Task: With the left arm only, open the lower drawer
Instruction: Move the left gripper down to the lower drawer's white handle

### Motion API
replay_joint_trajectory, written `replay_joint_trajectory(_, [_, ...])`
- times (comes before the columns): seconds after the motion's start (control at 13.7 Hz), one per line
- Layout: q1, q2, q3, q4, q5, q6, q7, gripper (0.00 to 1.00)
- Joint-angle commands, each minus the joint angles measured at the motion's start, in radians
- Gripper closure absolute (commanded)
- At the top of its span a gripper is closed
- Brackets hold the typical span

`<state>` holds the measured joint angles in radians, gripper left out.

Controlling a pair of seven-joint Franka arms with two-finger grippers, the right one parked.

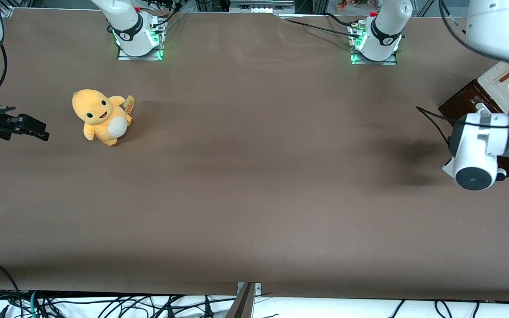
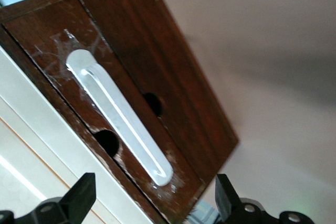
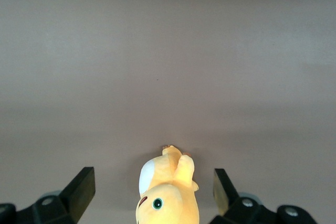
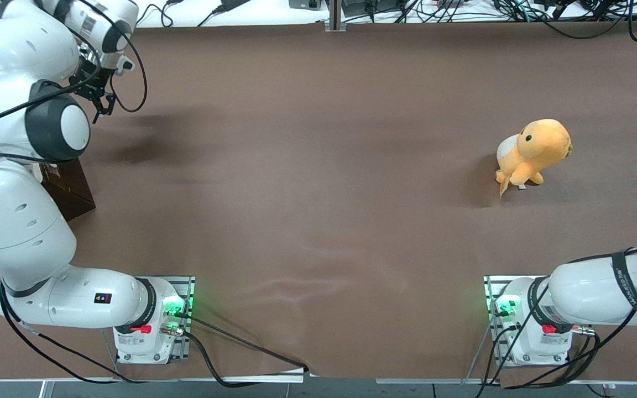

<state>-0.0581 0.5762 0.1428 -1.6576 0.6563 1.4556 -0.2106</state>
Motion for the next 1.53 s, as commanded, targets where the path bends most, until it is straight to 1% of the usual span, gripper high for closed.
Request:
replay_joint_trajectory(0.0, [0.0,0.071,0.003,0.022,0.086,-0.035,-0.045,0.0])
replay_joint_trajectory(0.15, [0.009,0.106,0.004,0.019,0.115,-0.035,-0.068,0.0])
replay_joint_trajectory(0.22, [0.017,0.116,0.004,0.018,0.138,-0.035,-0.076,0.0])
replay_joint_trajectory(0.36, [0.037,0.132,0.004,0.016,0.155,-0.035,-0.078,0.0])
replay_joint_trajectory(0.51, [0.052,0.145,0.003,0.018,0.192,-0.034,-0.076,0.0])
replay_joint_trajectory(0.66, [0.058,0.157,0.004,0.018,0.198,-0.032,-0.078,0.0])
replay_joint_trajectory(0.73, [0.061,0.157,0.003,0.018,0.216,-0.032,-0.078,0.06])
replay_joint_trajectory(0.8, [0.06,0.16,0.003,0.016,0.227,-0.032,-0.078,0.26])
replay_joint_trajectory(0.87, [0.061,0.163,0.003,0.016,0.229,-0.032,-0.078,0.44])
replay_joint_trajectory(0.95, [0.067,0.163,0.004,0.016,0.23,-0.032,-0.078,0.56])
replay_joint_trajectory(1.17, [0.069,0.165,0.003,0.018,0.232,-0.032,-0.076,0.9])
replay_joint_trajectory(1.24, [0.069,0.165,0.003,0.019,0.232,-0.032,-0.073,0.91])
replay_joint_trajectory(1.46, [0.055,0.178,0.001,0.028,0.23,-0.032,-0.069,0.91])
